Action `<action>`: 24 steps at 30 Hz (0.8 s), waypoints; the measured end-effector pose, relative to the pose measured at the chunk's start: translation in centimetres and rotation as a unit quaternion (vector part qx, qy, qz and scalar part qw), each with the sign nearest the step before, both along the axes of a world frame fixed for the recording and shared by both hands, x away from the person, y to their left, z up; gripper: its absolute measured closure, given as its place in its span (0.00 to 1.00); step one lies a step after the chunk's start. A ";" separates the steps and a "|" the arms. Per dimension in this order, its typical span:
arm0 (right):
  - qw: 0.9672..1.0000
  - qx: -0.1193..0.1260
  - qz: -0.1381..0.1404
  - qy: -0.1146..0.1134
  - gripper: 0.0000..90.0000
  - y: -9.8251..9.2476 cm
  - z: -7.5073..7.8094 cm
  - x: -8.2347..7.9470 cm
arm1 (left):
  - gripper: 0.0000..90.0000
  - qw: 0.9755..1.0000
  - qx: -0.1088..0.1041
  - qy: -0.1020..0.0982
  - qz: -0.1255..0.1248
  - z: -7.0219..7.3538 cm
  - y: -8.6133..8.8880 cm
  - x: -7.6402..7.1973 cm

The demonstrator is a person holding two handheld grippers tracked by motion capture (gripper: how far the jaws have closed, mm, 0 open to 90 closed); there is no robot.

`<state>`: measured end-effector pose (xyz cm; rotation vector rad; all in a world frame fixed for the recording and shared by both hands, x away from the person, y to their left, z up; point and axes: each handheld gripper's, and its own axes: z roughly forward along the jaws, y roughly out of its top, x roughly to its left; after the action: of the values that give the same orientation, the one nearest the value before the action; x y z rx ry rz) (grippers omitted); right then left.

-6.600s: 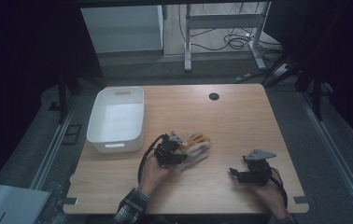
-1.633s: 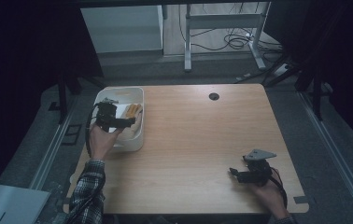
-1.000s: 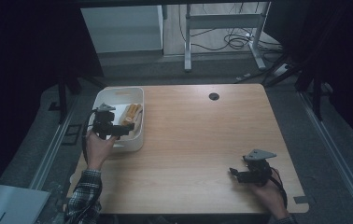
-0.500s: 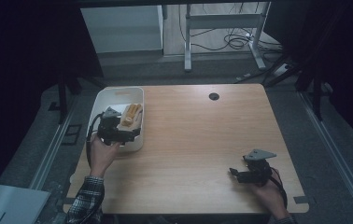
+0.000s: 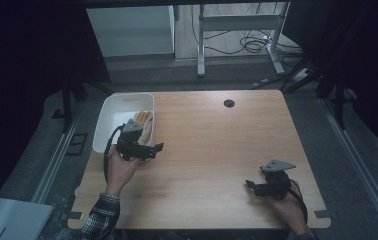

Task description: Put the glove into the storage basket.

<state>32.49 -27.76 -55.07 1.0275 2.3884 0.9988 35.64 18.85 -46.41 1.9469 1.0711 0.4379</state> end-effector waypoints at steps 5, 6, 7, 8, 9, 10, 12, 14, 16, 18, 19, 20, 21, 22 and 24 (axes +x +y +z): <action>1.000 0.000 0.000 0.000 0.22 0.0 0.0 0.0 | 0.01 1.000 -0.002 -0.005 -0.020 -0.1 -1.6 -0.6; 1.000 -0.001 0.000 0.000 0.22 0.0 0.0 0.0 | 0.01 1.000 -0.002 -0.007 -0.025 -0.1 -1.9 -0.8; 1.000 -0.001 0.000 0.000 0.22 0.0 0.0 0.0 | 0.01 1.000 -0.002 -0.008 -0.028 -0.2 -2.2 -0.9; 1.000 0.000 0.000 0.000 0.22 0.0 0.0 0.0 | 0.01 0.999 -0.003 -0.009 -0.033 -0.3 -2.5 -1.1; 1.000 -0.001 0.001 0.000 0.22 0.0 0.0 0.0 | 0.01 0.999 -0.005 -0.009 -0.036 -0.3 -2.7 -1.2; 1.000 0.000 0.000 0.001 0.22 0.0 0.0 0.0 | 0.01 0.999 -0.006 -0.010 -0.040 -0.5 -3.0 -1.3; 1.000 0.000 0.001 0.001 0.22 0.0 0.0 0.0 | 0.01 0.999 -0.008 -0.010 -0.049 -0.8 -3.6 -1.6; 1.000 0.000 0.000 0.000 0.22 0.0 0.0 0.0 | 0.01 0.998 -0.006 -0.012 -0.055 -1.2 -4.1 -1.9; 1.000 0.000 0.000 0.000 0.22 0.0 0.0 0.0 | 0.01 0.998 -0.004 -0.011 -0.061 -1.7 -4.6 -2.3; 1.000 0.000 0.000 0.000 0.22 0.0 0.0 0.0 | 0.01 0.998 0.001 -0.012 -0.067 -2.3 -5.1 -2.6; 1.000 0.000 0.000 0.000 0.22 0.0 0.0 0.0 | 0.01 0.998 0.003 -0.011 -0.070 -2.6 -5.3 -2.8; 1.000 0.000 0.001 0.000 0.22 0.0 0.0 0.0 | 0.01 0.997 0.004 -0.009 -0.072 -3.0 -5.5 -3.0; 1.000 0.000 0.001 0.000 0.22 0.0 0.0 0.0 | 0.01 0.997 0.006 -0.008 -0.074 -3.4 -5.6 -3.1; 1.000 0.000 0.001 0.000 0.22 0.0 0.0 0.0 | 0.01 0.997 0.007 -0.005 -0.077 -3.8 -5.8 -3.3; 1.000 0.000 0.001 0.000 0.22 0.0 0.0 0.0 | 0.01 0.997 0.008 0.000 -0.080 -4.6 -5.9 -3.5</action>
<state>32.50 -27.75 -55.07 1.0251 2.3898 0.9983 32.12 12.91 -50.97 2.0291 0.9062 0.3589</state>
